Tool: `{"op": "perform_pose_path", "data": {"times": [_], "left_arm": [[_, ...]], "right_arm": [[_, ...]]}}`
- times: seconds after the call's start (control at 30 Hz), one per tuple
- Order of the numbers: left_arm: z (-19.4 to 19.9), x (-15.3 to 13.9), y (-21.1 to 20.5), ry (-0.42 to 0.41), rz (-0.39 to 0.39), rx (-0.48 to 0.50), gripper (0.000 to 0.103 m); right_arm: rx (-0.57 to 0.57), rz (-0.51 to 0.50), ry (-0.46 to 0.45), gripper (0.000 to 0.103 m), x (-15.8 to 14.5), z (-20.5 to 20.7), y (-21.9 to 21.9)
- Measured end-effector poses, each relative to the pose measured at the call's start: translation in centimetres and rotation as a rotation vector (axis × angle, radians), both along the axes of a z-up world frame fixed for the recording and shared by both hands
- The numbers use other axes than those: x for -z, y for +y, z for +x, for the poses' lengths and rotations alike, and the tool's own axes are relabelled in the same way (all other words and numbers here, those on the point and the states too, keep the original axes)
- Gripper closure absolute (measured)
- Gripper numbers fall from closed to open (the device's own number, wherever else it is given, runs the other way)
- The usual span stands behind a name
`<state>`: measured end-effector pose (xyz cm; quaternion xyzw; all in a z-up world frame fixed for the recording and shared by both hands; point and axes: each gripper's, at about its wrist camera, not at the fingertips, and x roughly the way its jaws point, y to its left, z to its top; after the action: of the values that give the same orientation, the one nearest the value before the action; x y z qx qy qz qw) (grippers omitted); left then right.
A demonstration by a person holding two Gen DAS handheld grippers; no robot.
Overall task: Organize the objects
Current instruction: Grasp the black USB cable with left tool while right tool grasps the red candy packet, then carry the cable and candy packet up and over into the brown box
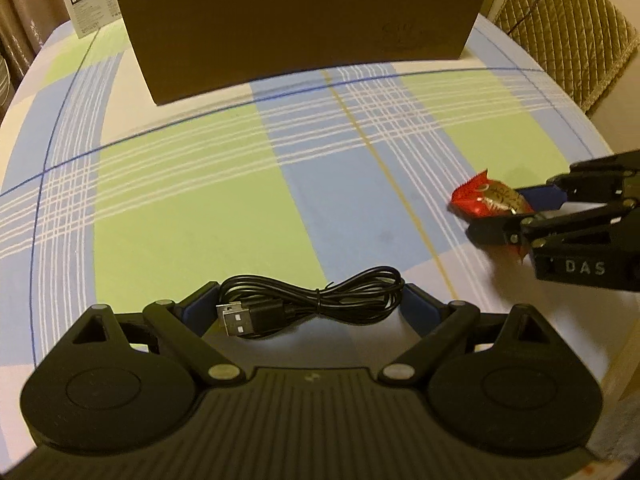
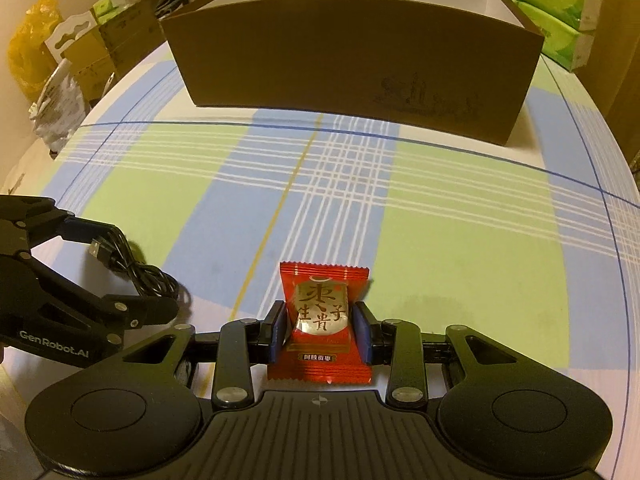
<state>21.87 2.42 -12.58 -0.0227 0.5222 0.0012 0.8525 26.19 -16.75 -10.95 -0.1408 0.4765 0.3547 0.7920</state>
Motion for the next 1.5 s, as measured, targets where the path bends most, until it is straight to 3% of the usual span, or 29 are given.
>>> {"op": "perform_pose_path", "data": {"times": [0.77, 1.5], "left_arm": [[0.5, -5.1, 1.2, -0.059, 0.013, -0.066, 0.01], [6.3, -10.9, 1.8, -0.201, 0.064, -0.056, 0.01]], "right_arm": [[0.011, 0.078, -0.053, 0.071, -3.9, -0.2, 0.0], [-0.008, 0.198, -0.154, 0.071, -9.4, 4.6, 2.2]]}}
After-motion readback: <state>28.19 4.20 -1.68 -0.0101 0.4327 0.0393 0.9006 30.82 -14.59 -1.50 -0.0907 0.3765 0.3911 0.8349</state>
